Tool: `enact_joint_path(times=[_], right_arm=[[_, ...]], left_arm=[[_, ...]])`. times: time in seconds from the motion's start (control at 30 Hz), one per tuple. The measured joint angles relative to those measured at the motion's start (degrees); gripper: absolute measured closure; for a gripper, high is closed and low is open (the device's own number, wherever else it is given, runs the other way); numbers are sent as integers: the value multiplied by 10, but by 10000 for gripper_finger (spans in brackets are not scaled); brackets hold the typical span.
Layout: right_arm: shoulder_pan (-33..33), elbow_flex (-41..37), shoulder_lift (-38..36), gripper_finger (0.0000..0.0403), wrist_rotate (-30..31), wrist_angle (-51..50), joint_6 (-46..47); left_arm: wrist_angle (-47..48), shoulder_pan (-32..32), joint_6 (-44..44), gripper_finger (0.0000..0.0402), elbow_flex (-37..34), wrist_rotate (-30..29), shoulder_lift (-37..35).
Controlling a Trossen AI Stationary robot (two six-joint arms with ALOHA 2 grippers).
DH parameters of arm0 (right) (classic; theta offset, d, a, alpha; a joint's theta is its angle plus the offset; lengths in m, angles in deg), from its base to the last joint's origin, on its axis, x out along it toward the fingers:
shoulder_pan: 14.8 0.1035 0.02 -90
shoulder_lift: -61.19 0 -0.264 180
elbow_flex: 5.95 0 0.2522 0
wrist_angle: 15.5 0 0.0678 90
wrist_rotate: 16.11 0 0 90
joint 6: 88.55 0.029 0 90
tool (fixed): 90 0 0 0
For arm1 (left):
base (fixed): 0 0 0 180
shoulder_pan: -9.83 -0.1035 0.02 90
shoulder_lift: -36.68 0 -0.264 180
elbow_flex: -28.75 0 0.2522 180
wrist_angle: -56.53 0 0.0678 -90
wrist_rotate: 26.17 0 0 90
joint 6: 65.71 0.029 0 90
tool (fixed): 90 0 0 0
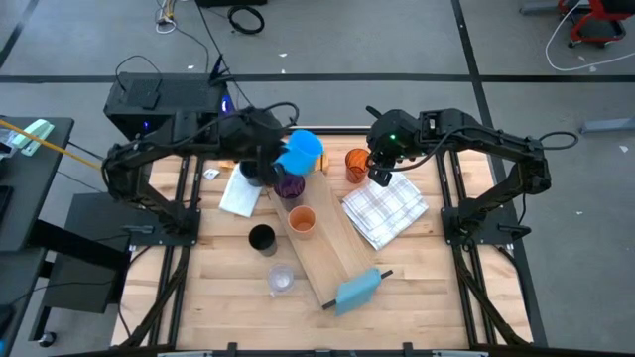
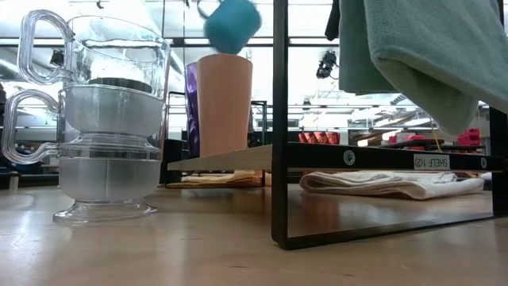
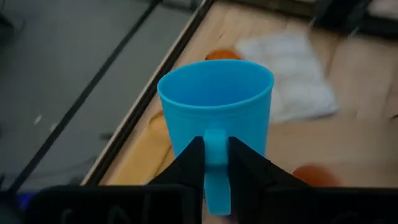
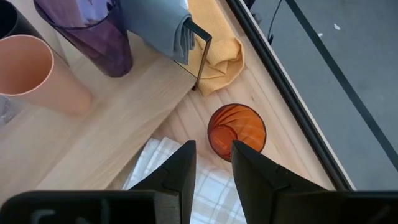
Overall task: Stack small to large cups/mugs on shelf
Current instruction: Put the light blue mug on the shelf
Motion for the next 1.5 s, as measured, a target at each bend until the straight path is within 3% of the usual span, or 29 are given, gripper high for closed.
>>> enact_joint_path(times=[0.13, 0.37, 0.73, 1.07, 1.33, 1.5], right_arm=[[0, 0, 0, 294, 2, 0, 0], [-9, 0, 0, 294, 2, 0, -2], [-34, 0, 0, 294, 2, 0, -13], [-60, 0, 0, 294, 2, 0, 0], [-64, 0, 0, 294, 2, -1, 0], [-64, 0, 0, 294, 2, -9, 0]], left_arm=[[-57, 40, -23, 346, 0, -11, 0], [-111, 137, -77, 347, 0, -93, 0], [-121, 260, -181, 347, 0, -201, 48], [-121, 312, -234, 347, 0, -250, 103], [-122, 356, -379, 347, 0, -360, 146], [-121, 367, -441, 347, 0, -384, 189]])
